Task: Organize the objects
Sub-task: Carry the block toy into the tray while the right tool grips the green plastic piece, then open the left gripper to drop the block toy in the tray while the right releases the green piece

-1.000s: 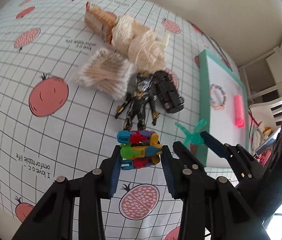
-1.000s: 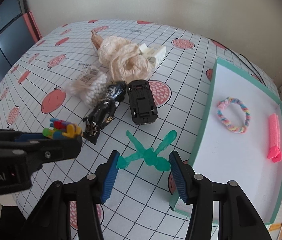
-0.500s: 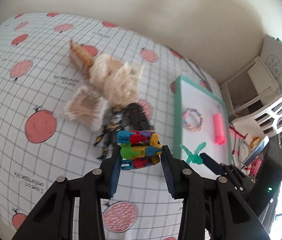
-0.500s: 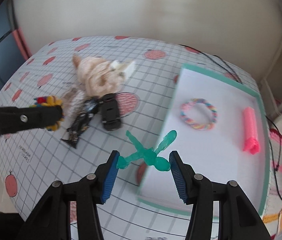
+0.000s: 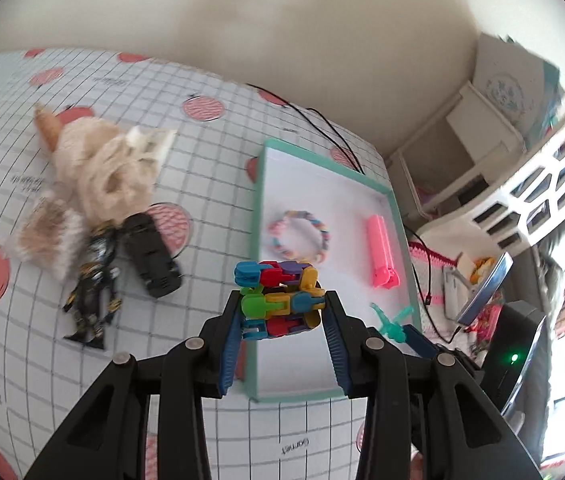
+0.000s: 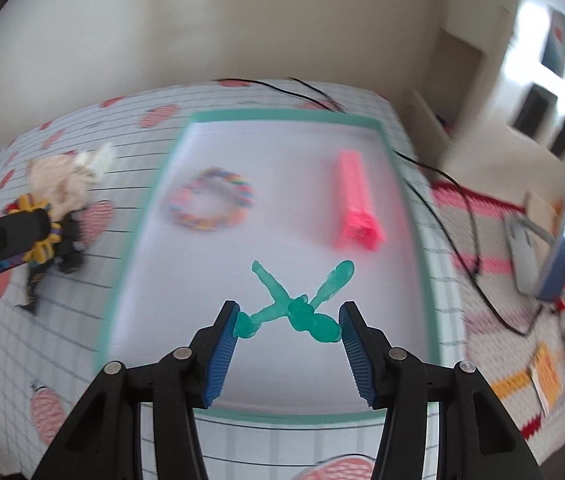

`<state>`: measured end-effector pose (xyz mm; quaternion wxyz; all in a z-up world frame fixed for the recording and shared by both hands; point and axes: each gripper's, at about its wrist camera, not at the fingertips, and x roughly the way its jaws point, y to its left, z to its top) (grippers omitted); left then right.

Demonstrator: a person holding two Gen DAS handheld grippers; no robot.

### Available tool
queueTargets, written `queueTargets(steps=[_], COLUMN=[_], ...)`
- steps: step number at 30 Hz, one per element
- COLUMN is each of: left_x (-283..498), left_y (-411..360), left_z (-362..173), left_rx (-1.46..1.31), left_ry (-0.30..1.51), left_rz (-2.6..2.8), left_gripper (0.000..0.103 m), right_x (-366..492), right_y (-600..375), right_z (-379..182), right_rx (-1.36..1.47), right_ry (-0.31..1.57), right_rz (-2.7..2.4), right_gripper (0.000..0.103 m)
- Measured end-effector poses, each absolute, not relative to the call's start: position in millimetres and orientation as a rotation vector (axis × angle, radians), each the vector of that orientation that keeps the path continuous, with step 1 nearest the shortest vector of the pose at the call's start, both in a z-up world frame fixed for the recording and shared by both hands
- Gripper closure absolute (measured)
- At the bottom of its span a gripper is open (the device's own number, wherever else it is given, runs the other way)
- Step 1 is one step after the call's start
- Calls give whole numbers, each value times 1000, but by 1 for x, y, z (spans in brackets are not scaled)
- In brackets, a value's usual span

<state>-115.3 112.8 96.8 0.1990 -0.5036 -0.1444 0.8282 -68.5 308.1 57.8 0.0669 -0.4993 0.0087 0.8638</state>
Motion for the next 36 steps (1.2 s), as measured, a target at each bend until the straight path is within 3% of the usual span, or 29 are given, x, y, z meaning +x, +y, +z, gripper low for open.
queueTargets(steps=[8, 36], left_x=[-123, -129], left_y=[156, 181], left_z=[69, 32], left_rx=[-1403, -1480], left_ry=[-215, -136], left_rz=[2331, 2277], left_gripper=[63, 62], right_x=[-69, -77], right_y=[339, 348], right_z=[42, 24], right_rx=[-1513, -1509], right_ry=[98, 102], right_rz=[2511, 2485], right_gripper=[49, 47])
